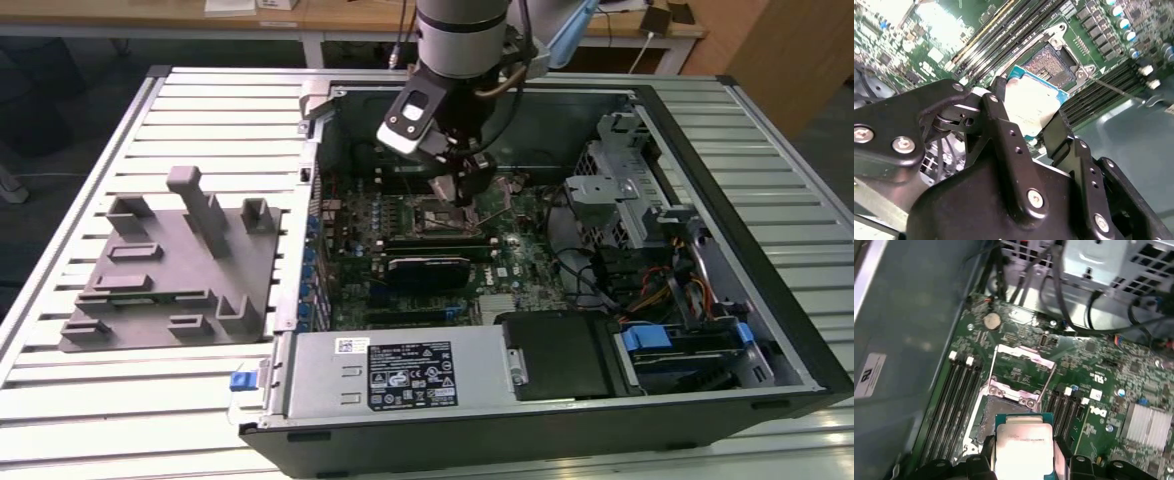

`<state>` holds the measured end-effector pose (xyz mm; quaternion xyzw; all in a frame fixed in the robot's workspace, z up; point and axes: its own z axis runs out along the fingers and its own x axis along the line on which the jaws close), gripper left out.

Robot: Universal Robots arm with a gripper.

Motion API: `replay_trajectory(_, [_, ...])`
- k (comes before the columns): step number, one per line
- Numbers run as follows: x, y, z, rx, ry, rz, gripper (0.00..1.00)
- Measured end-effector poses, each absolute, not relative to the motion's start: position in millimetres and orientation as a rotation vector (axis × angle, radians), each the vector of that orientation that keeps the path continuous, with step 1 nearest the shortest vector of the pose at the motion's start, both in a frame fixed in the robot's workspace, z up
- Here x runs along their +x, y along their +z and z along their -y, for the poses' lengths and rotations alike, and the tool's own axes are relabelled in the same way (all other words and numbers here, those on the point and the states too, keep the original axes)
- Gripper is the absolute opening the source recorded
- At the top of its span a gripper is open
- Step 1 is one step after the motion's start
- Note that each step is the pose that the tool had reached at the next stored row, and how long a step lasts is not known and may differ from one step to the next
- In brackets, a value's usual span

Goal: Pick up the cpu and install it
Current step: 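Place the cpu into insertion slot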

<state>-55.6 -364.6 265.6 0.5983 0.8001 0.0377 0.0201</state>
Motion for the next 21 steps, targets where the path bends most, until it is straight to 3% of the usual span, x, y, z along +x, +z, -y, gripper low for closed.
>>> replay_trajectory(21, [-55.8,253.2,360.2,2.169,0.107,-2.2,0.55])
